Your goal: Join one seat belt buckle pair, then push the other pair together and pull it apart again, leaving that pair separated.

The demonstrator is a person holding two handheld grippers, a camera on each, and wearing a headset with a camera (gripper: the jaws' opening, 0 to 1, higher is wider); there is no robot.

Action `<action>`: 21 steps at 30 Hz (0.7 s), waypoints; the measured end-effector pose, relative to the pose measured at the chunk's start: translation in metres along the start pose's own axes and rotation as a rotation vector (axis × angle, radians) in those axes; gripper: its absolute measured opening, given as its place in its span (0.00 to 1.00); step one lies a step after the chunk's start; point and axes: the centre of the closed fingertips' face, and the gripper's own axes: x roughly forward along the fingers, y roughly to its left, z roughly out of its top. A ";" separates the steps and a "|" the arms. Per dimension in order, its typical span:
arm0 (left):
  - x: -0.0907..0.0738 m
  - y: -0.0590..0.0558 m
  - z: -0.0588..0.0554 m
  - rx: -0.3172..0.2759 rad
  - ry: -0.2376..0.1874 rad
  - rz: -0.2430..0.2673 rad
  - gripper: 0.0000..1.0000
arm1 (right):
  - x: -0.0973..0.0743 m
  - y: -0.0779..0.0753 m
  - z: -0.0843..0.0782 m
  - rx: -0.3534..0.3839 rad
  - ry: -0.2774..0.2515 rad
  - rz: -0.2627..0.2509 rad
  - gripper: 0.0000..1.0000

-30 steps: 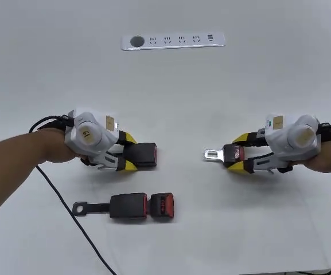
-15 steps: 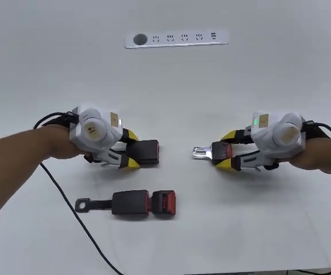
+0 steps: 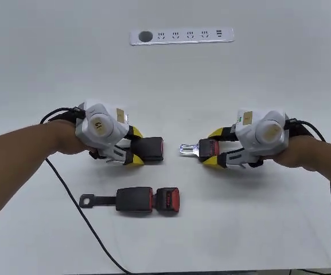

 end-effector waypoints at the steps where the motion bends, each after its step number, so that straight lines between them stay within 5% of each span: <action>1: 0.000 0.000 0.000 0.002 0.001 -0.001 0.34 | 0.001 -0.001 0.002 -0.002 0.000 0.004 0.35; 21: 0.002 0.001 0.000 0.019 0.025 -0.006 0.34 | 0.027 0.010 0.032 -0.025 -0.023 0.025 0.35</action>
